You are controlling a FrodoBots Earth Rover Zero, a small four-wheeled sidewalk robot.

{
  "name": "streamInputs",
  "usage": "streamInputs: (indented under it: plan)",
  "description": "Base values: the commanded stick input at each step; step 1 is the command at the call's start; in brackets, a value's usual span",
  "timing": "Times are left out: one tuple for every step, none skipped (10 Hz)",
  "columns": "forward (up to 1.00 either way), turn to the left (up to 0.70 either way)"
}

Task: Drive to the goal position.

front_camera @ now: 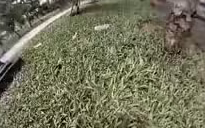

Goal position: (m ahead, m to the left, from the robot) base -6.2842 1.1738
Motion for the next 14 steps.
streamInputs:
  plan:
    - [1.00, 0.08]
    - [1.00, 0.00]
    - [1.00, 0.00]
    - [1.00, 0.00]
    - [1.00, 0.00]
    - [1.00, 0.00]
    - [1.00, -0.26]
    - [1.00, -0.04]
    - [1.00, 0.00]
    - [1.00, 0.09]
    - [0.92, 0.00]
    - [0.39, 0.00]
    - [0.00, 0.00]
    - [0.00, 0.00]
